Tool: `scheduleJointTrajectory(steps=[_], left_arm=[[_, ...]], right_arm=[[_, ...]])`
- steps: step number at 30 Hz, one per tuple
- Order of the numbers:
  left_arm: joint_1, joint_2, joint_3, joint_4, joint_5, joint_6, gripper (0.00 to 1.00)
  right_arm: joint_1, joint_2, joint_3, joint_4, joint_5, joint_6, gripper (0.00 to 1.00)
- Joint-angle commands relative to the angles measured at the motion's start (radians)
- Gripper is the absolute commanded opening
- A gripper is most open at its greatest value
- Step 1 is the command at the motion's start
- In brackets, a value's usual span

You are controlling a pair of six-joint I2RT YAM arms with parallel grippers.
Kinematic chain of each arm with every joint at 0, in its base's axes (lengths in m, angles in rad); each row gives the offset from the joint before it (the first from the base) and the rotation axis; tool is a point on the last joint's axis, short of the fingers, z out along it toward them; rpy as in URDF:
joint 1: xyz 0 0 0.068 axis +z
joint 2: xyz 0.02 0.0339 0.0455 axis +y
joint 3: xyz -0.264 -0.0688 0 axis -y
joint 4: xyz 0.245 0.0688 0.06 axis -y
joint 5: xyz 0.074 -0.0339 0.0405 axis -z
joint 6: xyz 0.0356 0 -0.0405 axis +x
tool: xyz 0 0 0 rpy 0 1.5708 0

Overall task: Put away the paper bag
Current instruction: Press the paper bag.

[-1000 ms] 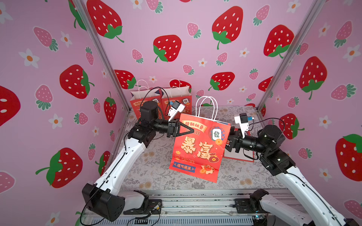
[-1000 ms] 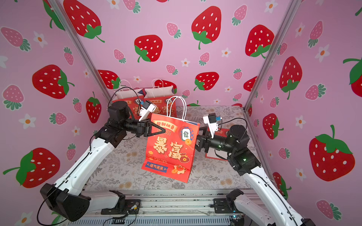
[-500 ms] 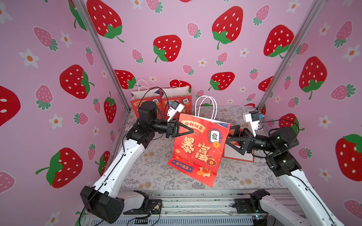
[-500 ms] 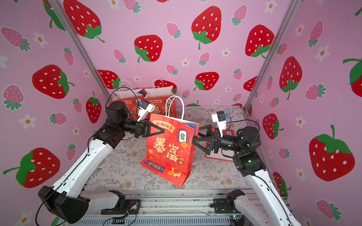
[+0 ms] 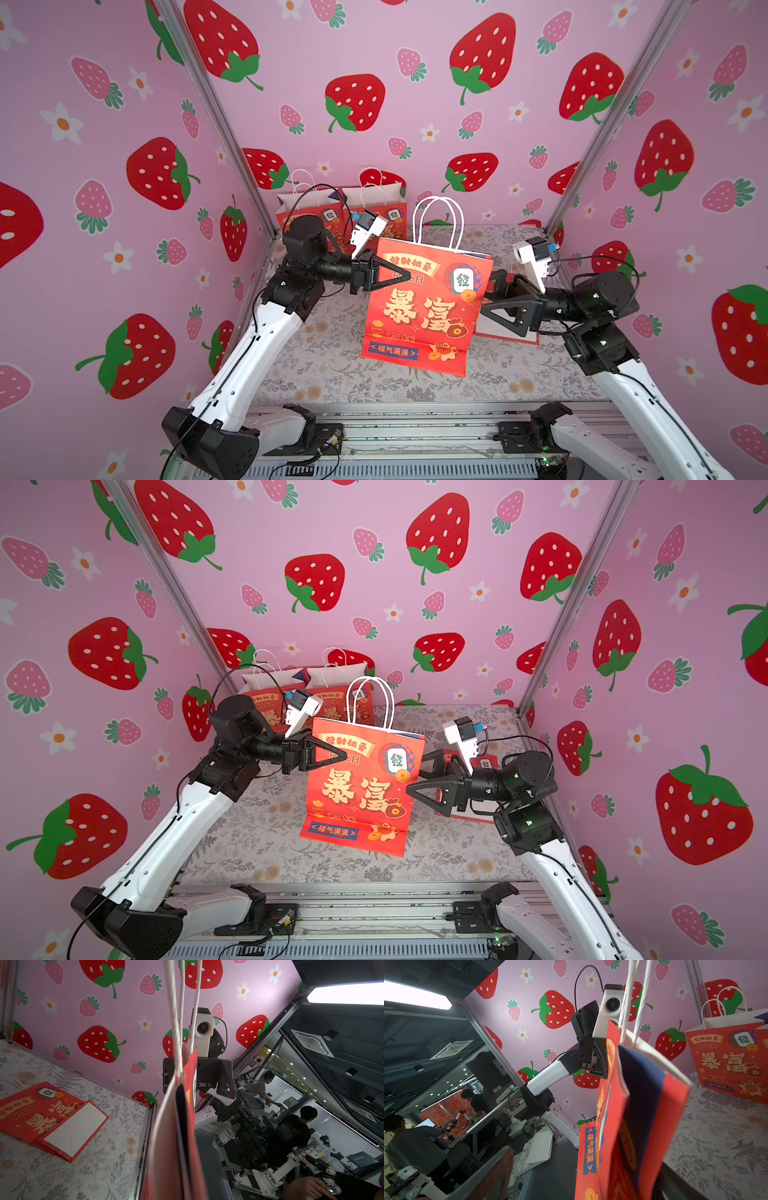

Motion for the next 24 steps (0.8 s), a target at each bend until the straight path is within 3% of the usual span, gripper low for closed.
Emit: scheduleJointTrajectory(steps=[1,8,14,24], left_arm=[[-0.038,-0.014,0.032,0.073,-0.038,0.004,0.0],[-0.081,0.008,0.067,0.101,-0.065,0.021,0.0],[-0.082,-0.029,0.063,0.136,-0.12,0.045,0.0],[-0.106,-0.039,0.002,0.147,-0.119,0.066,0.0]], right_arm=[[0.035,0.031,0.065,-0.002,0.032,-0.046,0.89],[0.065,0.128,0.152,-0.056,0.053,-0.119,0.81],[0.066,0.137,0.168,-0.056,0.113,-0.145,0.68],[0.067,0.141,0.206,-0.123,0.141,-0.2,0.44]])
